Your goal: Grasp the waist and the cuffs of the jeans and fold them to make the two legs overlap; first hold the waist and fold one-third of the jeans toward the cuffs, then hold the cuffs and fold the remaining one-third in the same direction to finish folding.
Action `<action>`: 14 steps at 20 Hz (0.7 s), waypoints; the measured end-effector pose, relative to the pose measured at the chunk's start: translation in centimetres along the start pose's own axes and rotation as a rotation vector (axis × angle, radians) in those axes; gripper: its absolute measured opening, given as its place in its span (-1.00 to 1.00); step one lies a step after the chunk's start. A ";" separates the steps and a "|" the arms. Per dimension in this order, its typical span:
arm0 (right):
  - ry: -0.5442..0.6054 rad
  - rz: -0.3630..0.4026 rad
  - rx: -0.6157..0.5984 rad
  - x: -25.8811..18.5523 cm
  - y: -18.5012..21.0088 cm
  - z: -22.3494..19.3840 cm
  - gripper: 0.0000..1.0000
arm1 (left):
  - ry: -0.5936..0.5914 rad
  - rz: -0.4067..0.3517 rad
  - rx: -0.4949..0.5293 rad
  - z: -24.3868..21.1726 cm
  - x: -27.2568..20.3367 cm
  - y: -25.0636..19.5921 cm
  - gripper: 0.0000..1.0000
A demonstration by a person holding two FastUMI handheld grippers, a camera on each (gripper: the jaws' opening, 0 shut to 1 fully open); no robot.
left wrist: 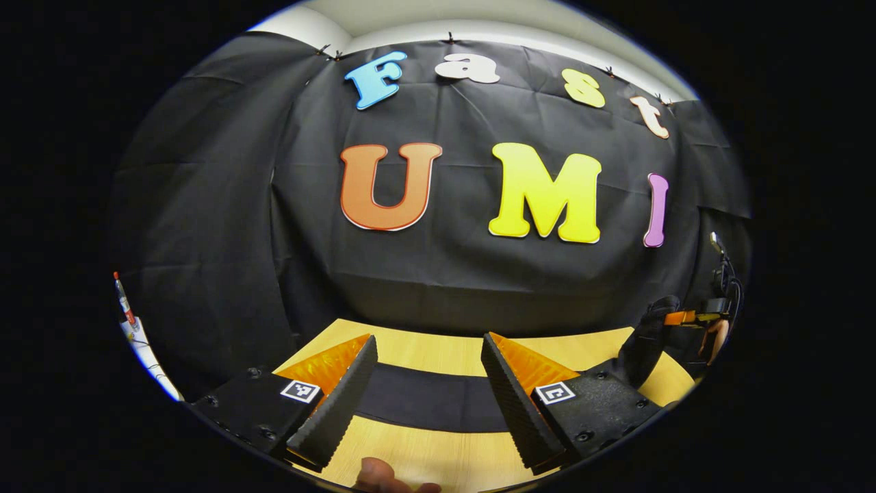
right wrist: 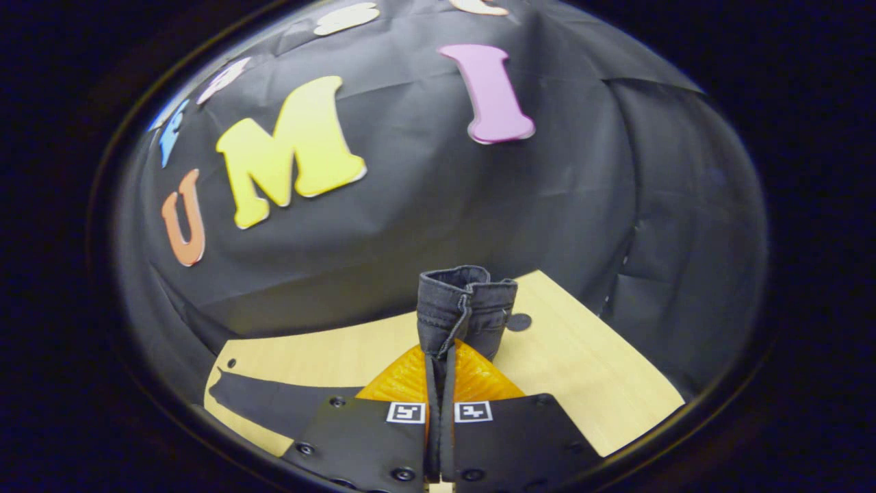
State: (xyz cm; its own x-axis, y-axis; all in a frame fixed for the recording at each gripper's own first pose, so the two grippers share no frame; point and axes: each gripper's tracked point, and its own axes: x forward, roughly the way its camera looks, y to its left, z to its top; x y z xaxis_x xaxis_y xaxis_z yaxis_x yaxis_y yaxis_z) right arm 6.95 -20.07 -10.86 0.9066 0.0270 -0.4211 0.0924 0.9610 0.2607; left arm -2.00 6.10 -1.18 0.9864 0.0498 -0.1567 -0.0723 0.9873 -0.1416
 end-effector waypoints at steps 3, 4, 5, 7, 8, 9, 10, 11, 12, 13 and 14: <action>-0.028 0.075 -0.101 -1.4 5.1 0.7 -0.98 | 0.008 0.028 -0.016 -0.4 -0.2 1.0 0.96; -0.033 0.101 -0.130 -1.6 6.5 0.5 -0.98 | 0.008 0.038 -0.024 -0.5 -0.3 1.6 0.96; -0.038 0.123 -0.155 -1.8 7.8 0.2 -0.98 | 0.006 0.045 -0.028 -0.6 -0.5 1.8 0.96; -0.043 0.165 -0.194 -2.3 10.6 -0.4 -0.98 | 0.006 0.060 -0.036 -0.8 -0.9 2.4 0.96; -0.042 0.187 -0.211 -2.3 12.4 -0.8 -0.98 | 0.006 0.065 -0.039 -0.8 -1.0 2.7 0.96; -0.041 0.210 -0.226 -2.3 14.2 -1.1 -0.98 | 0.006 0.073 -0.040 -0.9 -1.2 3.0 0.96; -0.037 0.231 -0.239 -2.2 15.8 -1.8 -0.98 | 0.004 0.079 -0.043 -0.9 -1.4 3.3 0.96; -0.028 0.253 -0.248 -2.3 17.2 -2.6 -0.98 | 0.003 0.081 -0.050 -0.9 -1.6 3.5 0.96; -0.018 0.279 -0.258 -2.3 18.7 -3.4 -0.98 | 0.002 0.084 -0.055 -0.9 -1.8 3.8 0.96; -0.007 0.300 -0.268 -2.3 20.0 -4.4 -0.98 | 0.001 0.092 -0.053 -0.9 -1.8 4.0 0.96; 0.010 0.323 -0.282 -2.3 21.4 -5.7 -0.98 | -0.002 0.101 -0.048 -0.8 -2.0 4.3 0.96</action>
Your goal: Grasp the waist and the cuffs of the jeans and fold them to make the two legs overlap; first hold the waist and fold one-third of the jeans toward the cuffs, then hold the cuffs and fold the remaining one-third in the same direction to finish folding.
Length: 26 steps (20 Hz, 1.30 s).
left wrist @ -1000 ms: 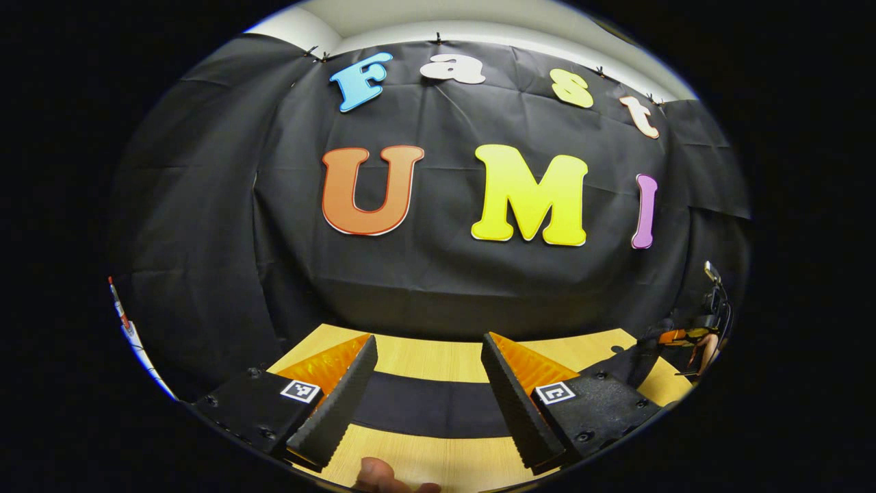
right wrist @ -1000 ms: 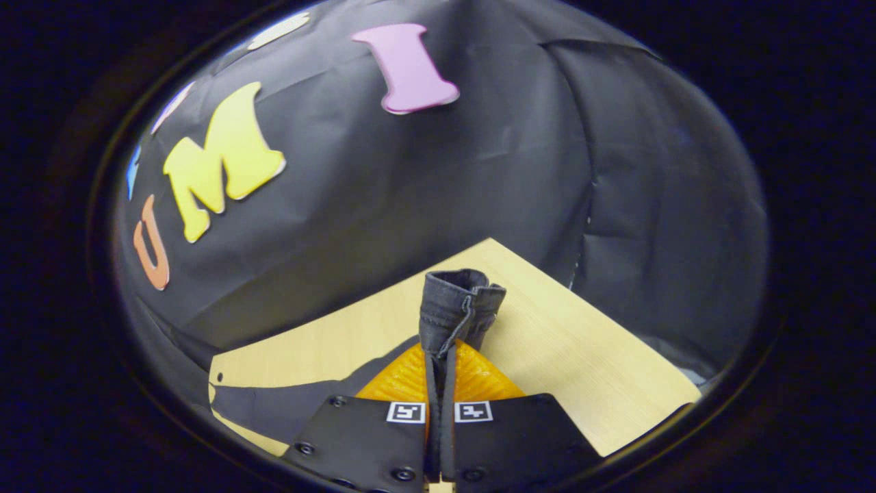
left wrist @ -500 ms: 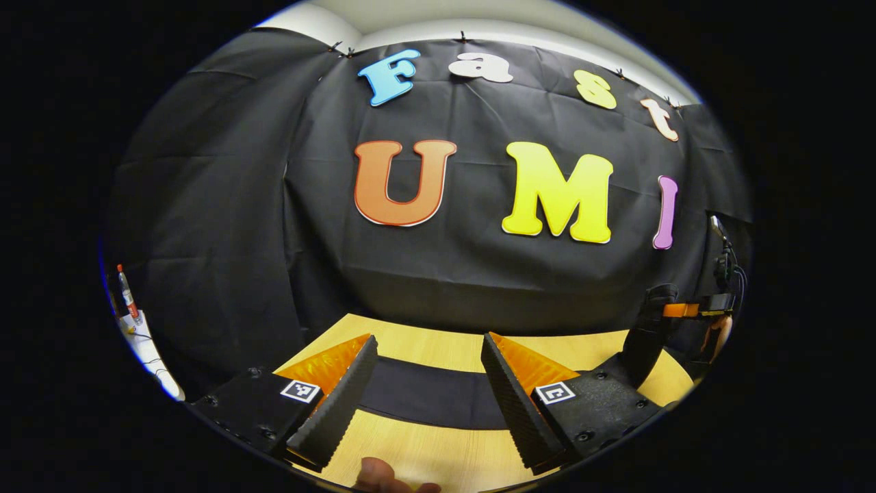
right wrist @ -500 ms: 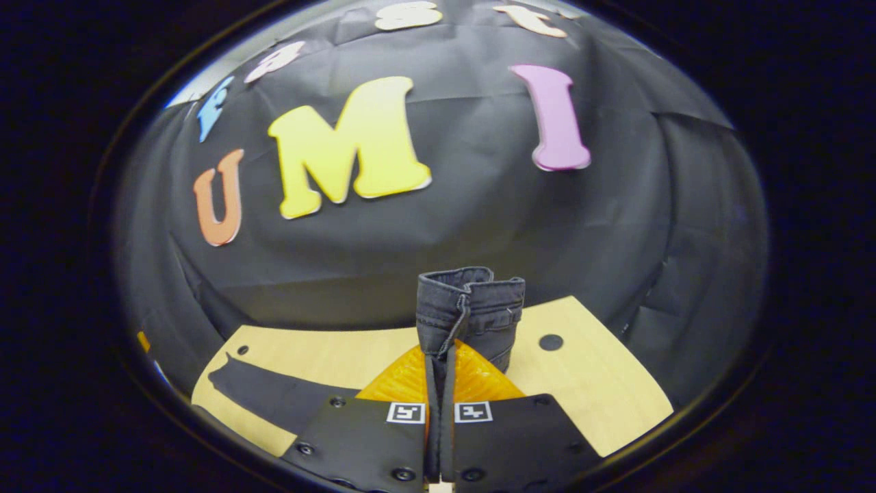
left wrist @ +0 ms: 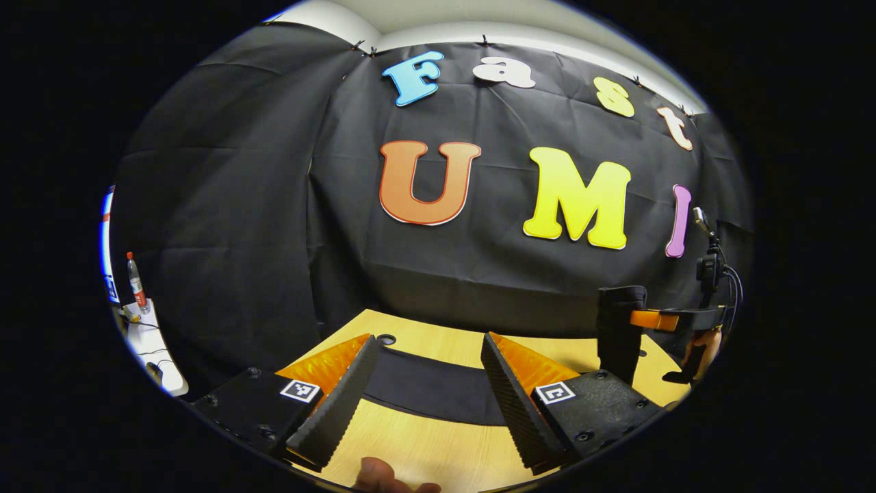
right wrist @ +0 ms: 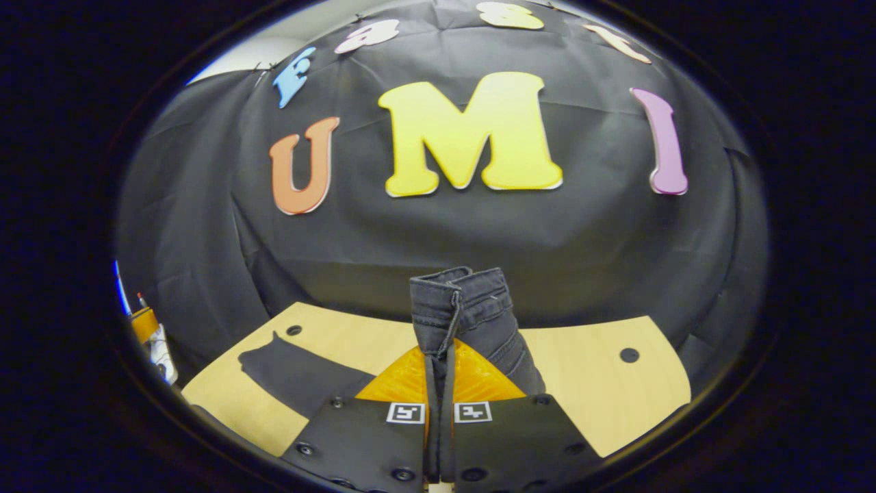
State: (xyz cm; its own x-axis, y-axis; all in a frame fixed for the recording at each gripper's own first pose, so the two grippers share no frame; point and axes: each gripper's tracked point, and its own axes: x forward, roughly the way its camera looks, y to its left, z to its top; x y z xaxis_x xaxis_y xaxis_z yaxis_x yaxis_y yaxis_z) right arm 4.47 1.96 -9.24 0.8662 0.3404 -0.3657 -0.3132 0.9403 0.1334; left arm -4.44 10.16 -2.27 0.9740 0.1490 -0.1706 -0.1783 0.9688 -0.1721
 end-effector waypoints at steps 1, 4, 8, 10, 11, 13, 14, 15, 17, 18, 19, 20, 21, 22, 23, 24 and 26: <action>0.021 0.028 -0.013 0.5 1.5 -1.1 -0.98 | -0.004 0.009 0.002 0.0 -0.2 0.4 0.96; 0.103 0.087 -0.061 2.5 5.0 -5.2 -0.98 | -0.011 0.029 -0.003 0.1 -0.7 1.3 0.96; 0.181 0.132 -0.151 4.0 8.4 -9.9 -0.98 | -0.008 0.063 -0.016 -0.1 -1.2 2.7 0.96; 0.211 0.147 -0.175 4.4 9.7 -11.8 -0.98 | -0.008 0.077 -0.015 -0.3 -1.5 3.2 0.96; 0.225 0.150 -0.185 4.6 10.1 -12.7 -0.98 | -0.007 0.080 -0.016 -0.3 -1.7 3.3 0.96; 0.261 0.161 -0.199 4.8 10.7 -14.7 -1.00 | -0.008 0.081 -0.019 -0.3 -1.9 3.5 0.96; 0.279 0.172 -0.211 4.9 11.0 -15.7 -0.98 | -0.008 0.081 -0.017 -0.2 -2.0 3.5 0.96; 0.293 0.177 -0.228 5.0 11.1 -16.5 -0.98 | -0.009 0.079 -0.013 -0.2 -2.1 3.4 0.96; 0.303 0.179 -0.254 5.3 11.6 -17.7 -1.00 | -0.012 0.078 -0.006 0.0 -2.0 3.5 0.96; 0.311 0.178 -0.257 5.3 11.7 -18.3 -1.00 | -0.012 0.077 -0.005 0.0 -2.1 3.5 0.96; 0.328 0.181 -0.255 5.3 11.8 -19.0 -0.97 | -0.011 0.076 -0.006 -0.1 -2.0 3.4 0.96; 0.351 0.190 -0.254 5.4 11.8 -19.8 -0.98 | -0.010 0.075 -0.008 -0.1 -2.0 3.4 0.96; 0.375 0.220 -0.249 5.1 12.3 -20.4 -1.00 | -0.008 0.074 -0.011 -0.3 -1.9 3.4 0.96; 0.391 0.236 -0.247 5.0 12.6 -20.8 -0.79 | -0.007 0.072 -0.014 -0.3 -1.8 3.4 0.96; 0.397 0.281 -0.225 4.9 13.5 -20.9 -0.72 | -0.006 0.067 -0.017 -0.4 -1.8 3.3 0.96; 0.398 0.313 -0.197 4.5 14.5 -20.7 -0.15 | -0.004 0.061 -0.020 -0.6 -1.7 3.3 0.96; 0.368 0.286 -0.224 3.9 13.4 -19.7 1.00 | 0.013 0.048 -0.041 -1.2 -1.2 3.4 0.96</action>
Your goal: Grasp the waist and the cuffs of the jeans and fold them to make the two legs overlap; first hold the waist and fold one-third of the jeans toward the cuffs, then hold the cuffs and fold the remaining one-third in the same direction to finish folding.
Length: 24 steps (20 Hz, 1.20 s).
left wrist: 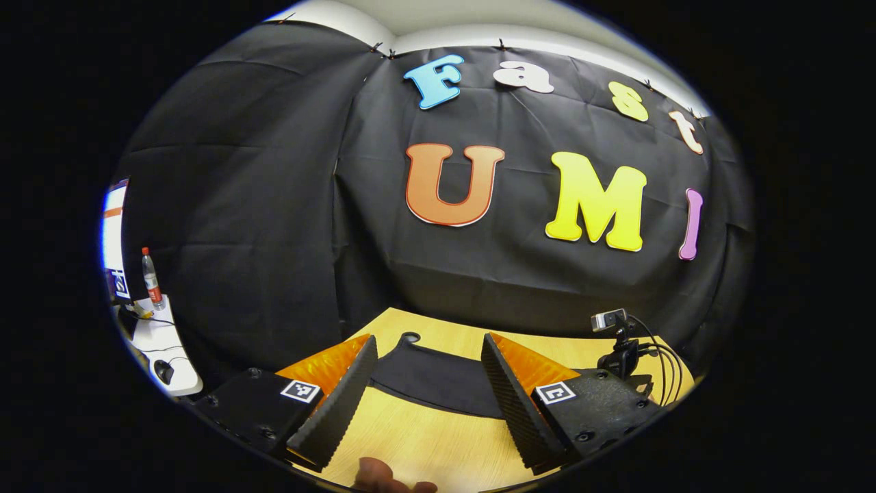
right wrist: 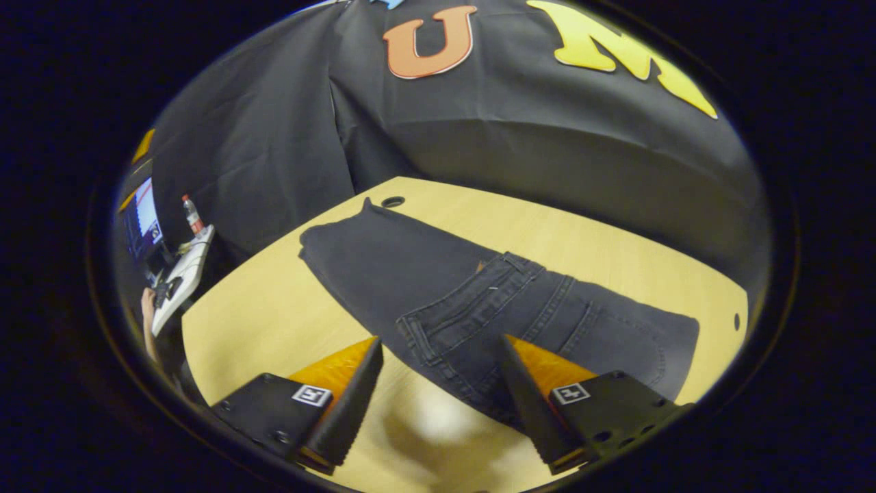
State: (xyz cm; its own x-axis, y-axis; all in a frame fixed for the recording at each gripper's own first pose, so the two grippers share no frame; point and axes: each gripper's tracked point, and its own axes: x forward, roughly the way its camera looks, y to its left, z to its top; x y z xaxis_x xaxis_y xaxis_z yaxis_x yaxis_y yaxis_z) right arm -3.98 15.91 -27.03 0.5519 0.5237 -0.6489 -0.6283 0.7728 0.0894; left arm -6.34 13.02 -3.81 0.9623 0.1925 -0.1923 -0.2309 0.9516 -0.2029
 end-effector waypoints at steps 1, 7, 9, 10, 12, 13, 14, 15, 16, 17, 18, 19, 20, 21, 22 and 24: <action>-0.020 -0.008 -0.005 -0.5 -0.3 0.8 0.97 | 0.008 -0.011 -0.025 -0.3 -0.1 -0.1 0.96; -0.273 -0.115 -0.002 -7.3 -4.5 9.0 0.90 | 0.096 -0.075 -0.391 -4.1 4.3 0.2 0.96; -0.356 -0.162 0.003 -10.1 -6.7 11.6 0.95 | 0.136 -0.065 -0.568 -5.8 5.8 1.2 0.97; -0.387 -0.185 0.011 -11.6 -7.9 12.6 0.90 | 0.162 -0.076 -0.653 -6.4 6.6 1.5 0.97; -0.444 -0.246 0.048 -14.0 -10.5 14.4 0.90 | 0.202 -0.069 -0.809 -8.5 9.1 3.0 0.97; -0.470 -0.268 0.073 -15.2 -11.7 15.1 0.90 | 0.226 -0.045 -0.875 -10.1 10.3 4.0 0.97; -0.492 -0.285 0.094 -16.4 -12.6 15.6 0.90 | 0.245 -0.017 -0.933 -11.4 10.9 4.8 0.98; -0.512 -0.305 0.105 -17.3 -13.6 16.1 0.90 | 0.263 0.005 -0.989 -12.3 11.1 5.4 0.98; -0.524 -0.336 0.104 -18.3 -14.8 16.6 0.95 | 0.294 0.013 -1.048 -13.3 11.4 6.0 0.98; -0.538 -0.358 0.099 -19.0 -15.8 16.8 0.90 | 0.327 0.031 -1.100 -14.7 11.8 6.7 0.98; -0.546 -0.376 0.099 -19.7 -16.6 17.1 0.90 | 0.358 0.052 -1.140 -15.7 12.3 7.4 0.98; -0.554 -0.388 0.108 -20.5 -17.4 17.2 0.90 | 0.390 0.075 -1.168 -16.6 12.8 7.8 0.98; -0.560 -0.402 0.122 -21.1 -18.3 17.3 0.90 | 0.420 0.084 -1.194 -17.2 13.4 7.9 0.99; -0.562 -0.416 0.135 -21.6 -19.2 17.4 0.90 | 0.436 0.095 -1.218 -17.9 14.2 7.7 0.98; -0.563 -0.431 0.147 -22.1 -20.1 17.3 0.90 | 0.438 0.104 -1.231 -18.3 14.6 7.8 1.00; -0.565 -0.459 0.167 -23.0 -21.2 17.1 0.90 | 0.423 0.113 -1.249 -18.4 15.6 8.3 1.00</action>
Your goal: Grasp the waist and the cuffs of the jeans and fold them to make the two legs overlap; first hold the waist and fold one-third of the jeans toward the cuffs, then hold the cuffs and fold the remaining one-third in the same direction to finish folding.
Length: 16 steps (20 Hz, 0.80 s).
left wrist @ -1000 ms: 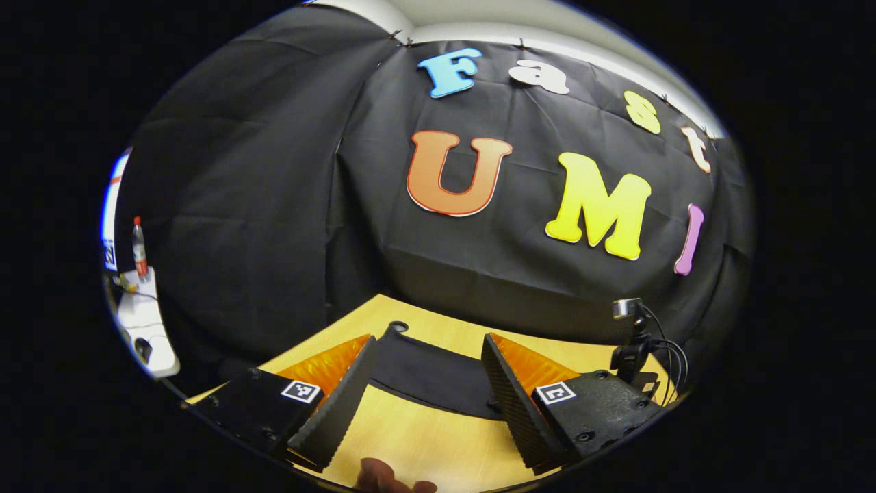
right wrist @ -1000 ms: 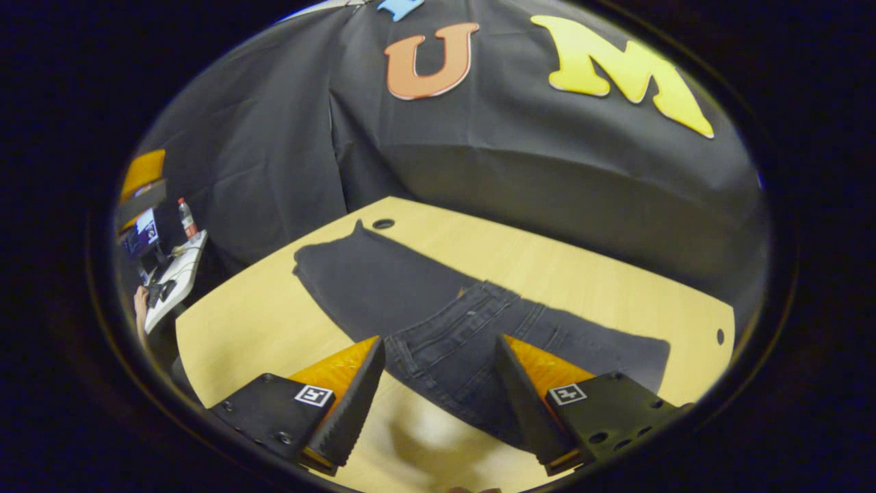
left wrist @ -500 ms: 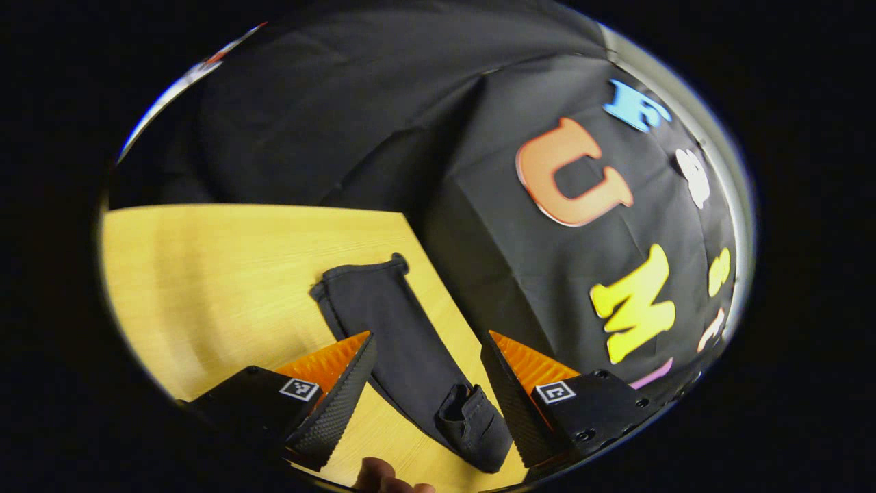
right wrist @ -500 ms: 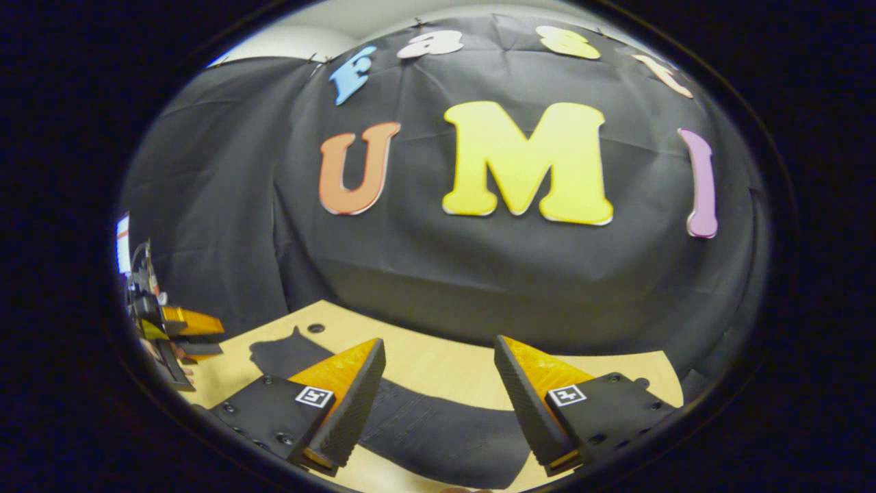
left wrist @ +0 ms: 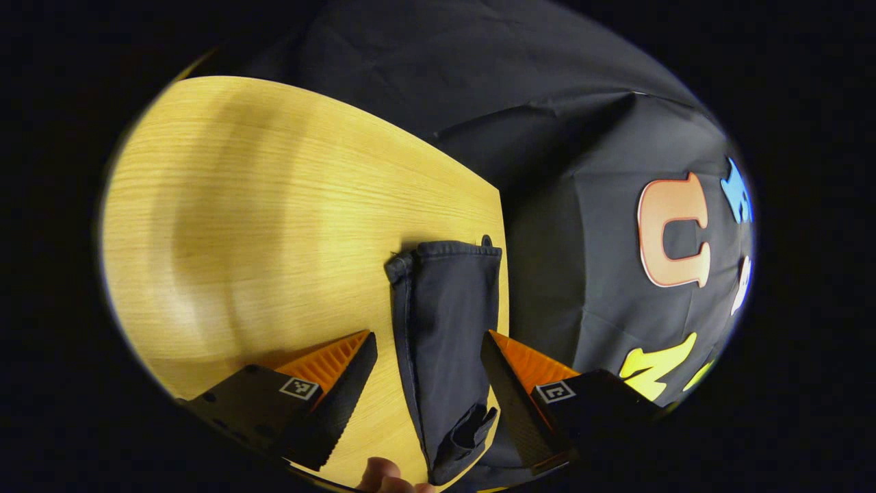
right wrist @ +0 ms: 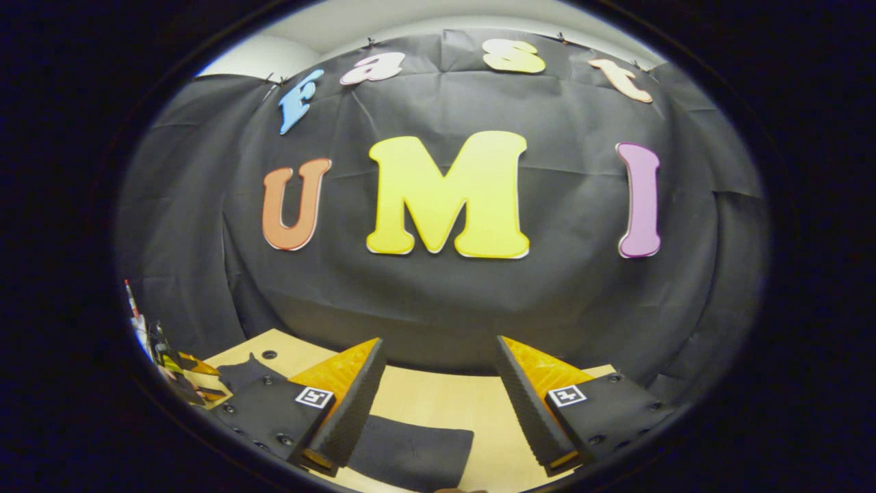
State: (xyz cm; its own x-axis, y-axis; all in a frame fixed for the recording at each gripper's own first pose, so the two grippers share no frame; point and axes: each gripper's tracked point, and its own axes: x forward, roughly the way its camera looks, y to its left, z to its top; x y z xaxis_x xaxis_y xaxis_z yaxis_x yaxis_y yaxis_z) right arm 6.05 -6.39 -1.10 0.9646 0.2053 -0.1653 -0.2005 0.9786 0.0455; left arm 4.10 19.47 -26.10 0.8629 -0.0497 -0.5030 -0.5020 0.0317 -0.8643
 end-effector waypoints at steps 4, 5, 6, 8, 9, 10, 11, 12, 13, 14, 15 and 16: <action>-0.002 -0.047 -0.004 -0.5 -2.6 0.2 0.90 | -0.009 -0.022 -0.029 1.0 1.9 -1.1 0.98; -0.003 -0.056 -0.005 -0.7 -3.2 0.3 0.90 | -0.009 -0.029 -0.052 1.3 2.4 -1.4 0.98; 0.000 -0.066 -0.005 -0.6 -3.7 0.3 0.90 | -0.010 -0.037 -0.069 1.3 2.8 -1.7 0.98; 0.007 -0.083 -0.003 -0.9 -4.7 0.1 0.90 | -0.020 -0.048 -0.082 1.5 3.7 -2.1 0.97; 0.012 -0.090 -0.001 -0.9 -5.2 0.0 0.90 | -0.015 -0.058 -0.083 1.4 4.2 -2.4 0.96; 0.014 -0.096 0.002 -1.1 -5.6 -0.1 1.00 | -0.008 -0.050 -0.082 1.4 4.3 -2.2 0.95; 0.014 -0.103 0.003 -1.3 -6.0 0.0 0.90 | 0.000 -0.026 -0.081 1.3 4.7 -1.5 0.93; 0.013 -0.110 0.003 -1.4 -6.4 0.1 0.90 | -0.001 0.015 -0.073 1.1 5.0 -0.3 0.51; 0.010 -0.114 0.001 -1.6 -6.7 0.2 0.90 | 0.001 0.058 -0.070 0.9 5.6 0.9 0.09; 0.008 -0.118 -0.002 -1.7 -6.9 0.4 0.90 | -0.002 0.056 -0.072 1.3 5.0 0.7 -0.33; 0.003 -0.119 -0.006 -1.9 -7.1 0.6 0.90 | -0.005 0.056 -0.048 1.1 5.0 0.7 -0.75; 0.000 -0.122 -0.010 -2.0 -7.3 0.7 0.95 | -0.007 0.056 -0.024 1.1 4.9 0.5 -1.00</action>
State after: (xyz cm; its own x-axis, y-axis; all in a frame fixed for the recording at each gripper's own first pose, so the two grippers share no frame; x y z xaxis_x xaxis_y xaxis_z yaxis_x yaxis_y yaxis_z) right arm 5.71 -13.91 -0.42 0.9819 0.0844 -0.1694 -0.0830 0.9964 0.0152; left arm 8.18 20.36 -29.00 0.8335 -0.0413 -0.5510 -0.5511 0.0106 -0.8344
